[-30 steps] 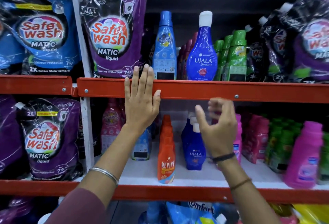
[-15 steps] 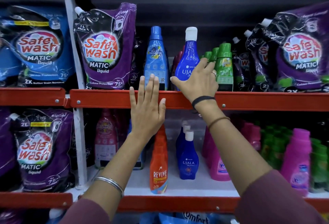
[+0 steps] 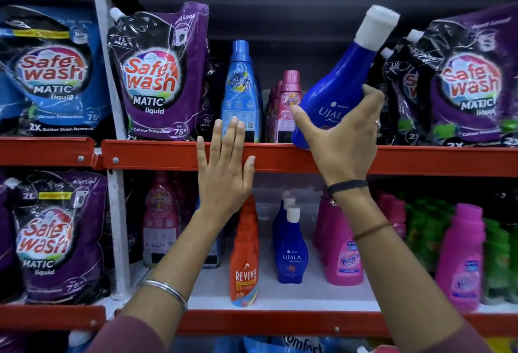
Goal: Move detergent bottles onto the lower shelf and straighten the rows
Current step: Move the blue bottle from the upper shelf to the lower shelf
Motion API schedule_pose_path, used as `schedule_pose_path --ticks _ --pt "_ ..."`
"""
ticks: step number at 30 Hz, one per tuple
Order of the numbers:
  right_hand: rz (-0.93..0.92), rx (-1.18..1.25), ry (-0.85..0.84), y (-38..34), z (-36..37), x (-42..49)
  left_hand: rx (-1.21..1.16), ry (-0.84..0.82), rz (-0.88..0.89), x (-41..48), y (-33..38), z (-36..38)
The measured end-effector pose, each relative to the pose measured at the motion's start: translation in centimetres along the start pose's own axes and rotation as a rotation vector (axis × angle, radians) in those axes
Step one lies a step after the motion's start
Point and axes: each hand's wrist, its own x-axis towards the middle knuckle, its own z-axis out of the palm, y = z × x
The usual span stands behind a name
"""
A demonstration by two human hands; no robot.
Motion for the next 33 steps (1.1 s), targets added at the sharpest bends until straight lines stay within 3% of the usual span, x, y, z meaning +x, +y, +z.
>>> schedule_pose_path --ticks 11,22,33 --pt "0.115 -0.047 -0.23 6.2 -3.2 -11.0 -0.05 -0.004 -0.007 0.0 2.8 0.3" --pt "0.334 -0.278 -0.551 14.4 -1.6 -20.0 -0.003 0.056 0.019 -0.1 2.6 0.9" --pt "0.369 -0.367 -0.644 15.1 -0.6 -21.8 -0.014 0.069 0.025 0.0 2.5 1.0"
